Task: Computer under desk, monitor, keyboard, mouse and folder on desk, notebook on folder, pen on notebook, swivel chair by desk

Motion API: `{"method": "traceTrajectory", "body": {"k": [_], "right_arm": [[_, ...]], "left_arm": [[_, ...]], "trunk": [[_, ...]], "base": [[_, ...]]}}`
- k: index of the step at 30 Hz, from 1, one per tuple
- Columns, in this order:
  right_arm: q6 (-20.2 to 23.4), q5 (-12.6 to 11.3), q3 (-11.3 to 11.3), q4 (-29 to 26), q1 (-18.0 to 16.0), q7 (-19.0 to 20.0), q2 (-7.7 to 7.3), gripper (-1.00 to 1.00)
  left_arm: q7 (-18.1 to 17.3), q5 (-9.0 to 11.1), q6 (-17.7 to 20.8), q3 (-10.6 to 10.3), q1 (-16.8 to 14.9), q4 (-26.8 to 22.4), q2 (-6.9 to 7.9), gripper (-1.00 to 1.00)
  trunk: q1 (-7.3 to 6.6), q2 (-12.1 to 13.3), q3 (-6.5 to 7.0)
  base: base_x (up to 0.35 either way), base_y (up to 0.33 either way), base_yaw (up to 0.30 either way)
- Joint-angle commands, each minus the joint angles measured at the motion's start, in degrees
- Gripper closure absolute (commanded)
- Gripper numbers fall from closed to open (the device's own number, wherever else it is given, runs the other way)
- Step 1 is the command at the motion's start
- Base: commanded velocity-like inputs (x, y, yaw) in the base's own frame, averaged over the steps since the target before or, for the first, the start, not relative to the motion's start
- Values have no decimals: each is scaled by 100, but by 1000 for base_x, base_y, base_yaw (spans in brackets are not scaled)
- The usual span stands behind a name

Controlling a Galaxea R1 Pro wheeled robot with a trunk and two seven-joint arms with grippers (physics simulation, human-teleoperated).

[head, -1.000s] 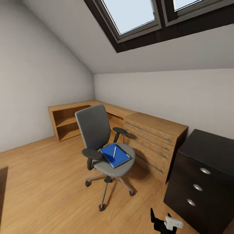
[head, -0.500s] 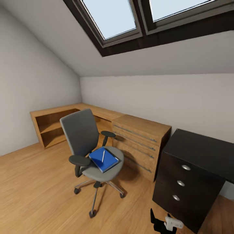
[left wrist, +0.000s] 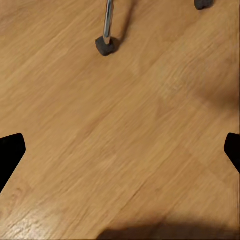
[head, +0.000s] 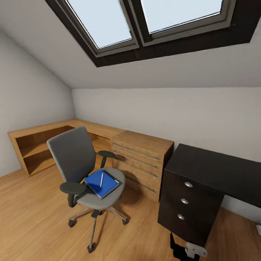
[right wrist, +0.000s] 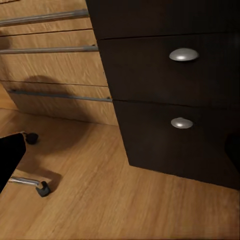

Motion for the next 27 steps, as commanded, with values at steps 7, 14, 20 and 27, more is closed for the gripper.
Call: {"method": "traceTrajectory", "body": {"k": [7, 14, 20, 27], "right_arm": [[-209, -53, -2, -13, -3, -254, -24, -100], [-732, -54, -3, -9, -1, -333, -21, -100], [-844, -55, -5, -13, 1, -430, -63, -100], [-844, -54, 15, -20, 2, -866, -23, -100]], "left_arm": [[8, -62, -674, 33, -3, -16, -3, -100], [19, -56, -1214, 38, -1, -226, 14, -100], [29, -51, -1258, 41, 143, -1394, 12, -100], [18, -42, -872, 36, 1142, -3121, -83, -100]], "trunk": [[-155, 279, 150], [-309, 560, 304], [-440, 800, 433], [-594, 1081, 583]], "base": [[0, 0, -272], [0, 0, -275], [0, 0, -277], [0, 0, -278]]}}
